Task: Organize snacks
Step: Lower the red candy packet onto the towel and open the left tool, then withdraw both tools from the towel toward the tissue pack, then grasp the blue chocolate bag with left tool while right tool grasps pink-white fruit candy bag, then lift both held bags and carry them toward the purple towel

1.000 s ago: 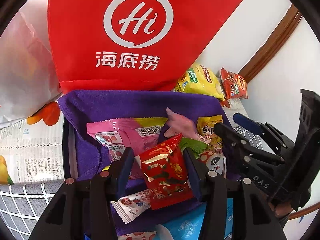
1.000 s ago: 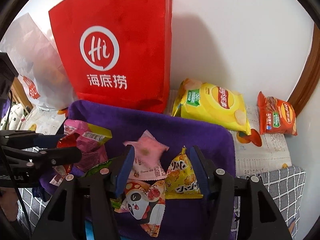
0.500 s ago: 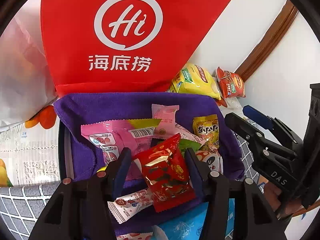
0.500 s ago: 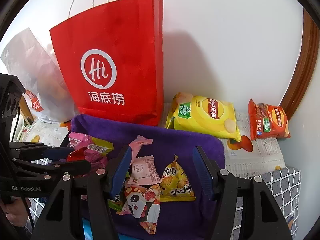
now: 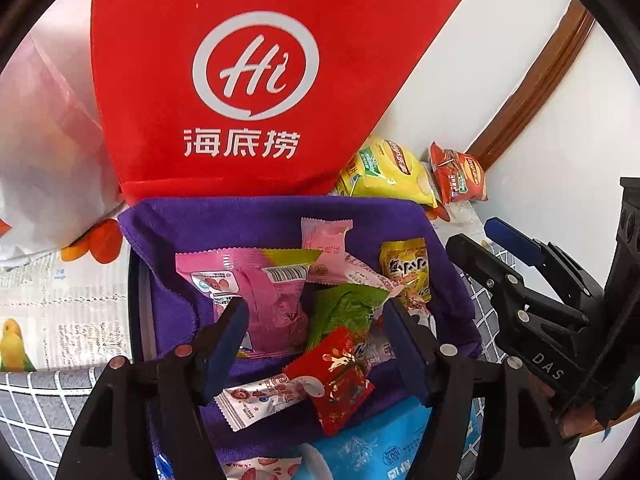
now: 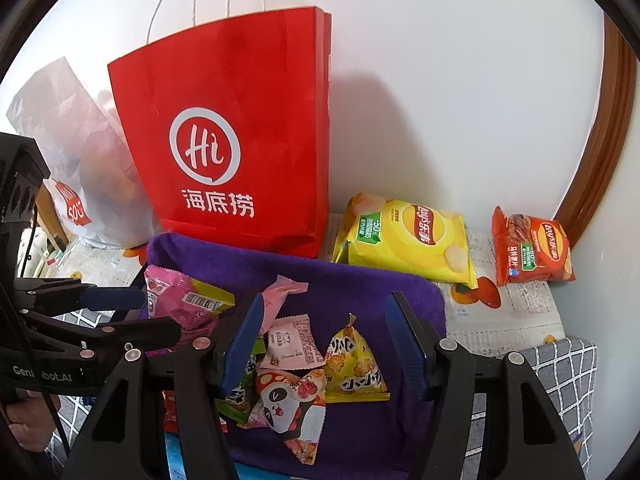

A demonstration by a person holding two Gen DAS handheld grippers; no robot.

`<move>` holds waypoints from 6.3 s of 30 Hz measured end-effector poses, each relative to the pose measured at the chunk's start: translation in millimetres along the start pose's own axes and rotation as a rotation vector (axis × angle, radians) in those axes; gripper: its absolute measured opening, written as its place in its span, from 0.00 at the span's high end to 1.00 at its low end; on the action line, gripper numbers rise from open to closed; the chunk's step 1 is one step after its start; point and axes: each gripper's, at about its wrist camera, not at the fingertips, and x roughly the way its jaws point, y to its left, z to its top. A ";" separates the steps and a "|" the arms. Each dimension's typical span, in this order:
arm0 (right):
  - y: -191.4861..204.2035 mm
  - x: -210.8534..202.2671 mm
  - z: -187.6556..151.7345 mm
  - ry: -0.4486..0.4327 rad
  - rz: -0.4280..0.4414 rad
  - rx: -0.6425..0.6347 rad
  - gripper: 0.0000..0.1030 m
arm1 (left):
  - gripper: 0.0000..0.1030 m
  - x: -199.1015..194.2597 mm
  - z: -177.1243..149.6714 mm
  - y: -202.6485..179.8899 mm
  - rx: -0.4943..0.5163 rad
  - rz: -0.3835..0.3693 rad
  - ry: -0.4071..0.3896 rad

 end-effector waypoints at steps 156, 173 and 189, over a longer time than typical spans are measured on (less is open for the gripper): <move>99.2 -108.1 -221.8 0.176 -0.027 -0.159 0.84 | 0.69 -89.0 -188.7 61.4 -0.092 0.065 -0.011; 37.3 -115.2 -249.2 0.233 0.061 0.058 0.44 | 0.70 -52.2 -194.0 30.0 -0.057 0.051 0.046; 32.7 -73.3 -230.3 0.273 0.186 0.255 0.35 | 0.69 -53.3 -194.1 33.5 -0.058 0.041 0.052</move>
